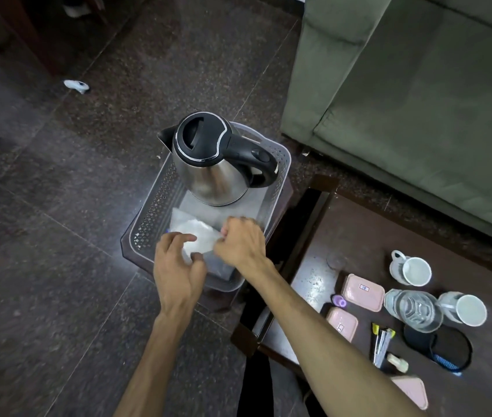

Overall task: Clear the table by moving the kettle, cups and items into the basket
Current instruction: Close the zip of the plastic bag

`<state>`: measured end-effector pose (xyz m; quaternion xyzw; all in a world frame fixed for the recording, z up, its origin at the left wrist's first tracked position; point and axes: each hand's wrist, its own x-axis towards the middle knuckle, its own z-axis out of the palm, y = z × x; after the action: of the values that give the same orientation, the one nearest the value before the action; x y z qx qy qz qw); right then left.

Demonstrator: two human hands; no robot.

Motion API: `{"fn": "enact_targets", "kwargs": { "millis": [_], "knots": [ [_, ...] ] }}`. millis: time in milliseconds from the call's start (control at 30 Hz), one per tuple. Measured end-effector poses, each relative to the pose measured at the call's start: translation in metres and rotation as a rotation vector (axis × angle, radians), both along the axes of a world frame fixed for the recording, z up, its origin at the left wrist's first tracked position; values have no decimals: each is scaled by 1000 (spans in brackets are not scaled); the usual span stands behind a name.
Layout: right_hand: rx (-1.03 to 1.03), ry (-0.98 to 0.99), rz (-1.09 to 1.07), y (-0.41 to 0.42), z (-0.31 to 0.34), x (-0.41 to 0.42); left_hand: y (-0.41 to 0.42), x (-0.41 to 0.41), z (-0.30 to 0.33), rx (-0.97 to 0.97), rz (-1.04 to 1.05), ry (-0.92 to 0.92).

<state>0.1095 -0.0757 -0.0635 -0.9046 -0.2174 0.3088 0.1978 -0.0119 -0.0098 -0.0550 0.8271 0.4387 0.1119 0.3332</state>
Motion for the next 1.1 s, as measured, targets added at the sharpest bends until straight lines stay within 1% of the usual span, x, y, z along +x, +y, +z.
{"fn": "enact_targets", "kwargs": {
  "millis": [67, 133, 200, 267, 333, 400, 433, 467, 500, 600, 667, 733, 833, 933, 1000, 1067, 1100],
  "knots": [
    [161, 203, -171, -13, 8, 7, -11, 1, 11, -15, 104, -82],
    [316, 358, -309, -32, 17, 14, -26, 0, 23, -18, 199, -200],
    [442, 467, -456, -62, 29, 22, -49, 3, 35, -14, 285, -314],
    [535, 551, -586, -81, 39, 25, -62, 3, 39, -98, 446, -356],
    [610, 668, -754, -107, 48, 27, -81, 10, 42, -339, 592, -377],
    [650, 783, -944, -135, 54, 26, -106, 21, 47, -658, 645, -409],
    [663, 832, -1022, -149, 54, 24, -120, 25, 51, -791, 632, -415],
    [675, 868, -1077, -162, 55, 21, -134, 30, 55, -881, 588, -409],
    [684, 888, -1115, -175, 56, 17, -148, 34, 59, -926, 517, -397],
    [686, 917, -1192, -211, 58, 6, -187, 43, 71, -946, 297, -383],
    [723, 997, -1265, -234, 57, 0, -209, 49, 76, -911, 237, -371],
    [775, 1069, -1332, -257, 56, -7, -228, 55, 79, -838, 198, -349],
    [847, 1116, -1372, -288, 48, -18, -250, 60, 84, -750, 149, -347],
    [824, 1051, -1447, -318, 50, -27, -262, 59, 89, -659, 77, -378],
    [745, 986, -1474, -341, 52, -29, -266, 56, 93, -584, 49, -386],
    [666, 821, -1549, -362, 59, -31, -268, 53, 100, -521, 31, -392],
    [608, 665, -1577, -371, 63, -32, -269, 51, 104, -496, 29, -394]
  ]
}}
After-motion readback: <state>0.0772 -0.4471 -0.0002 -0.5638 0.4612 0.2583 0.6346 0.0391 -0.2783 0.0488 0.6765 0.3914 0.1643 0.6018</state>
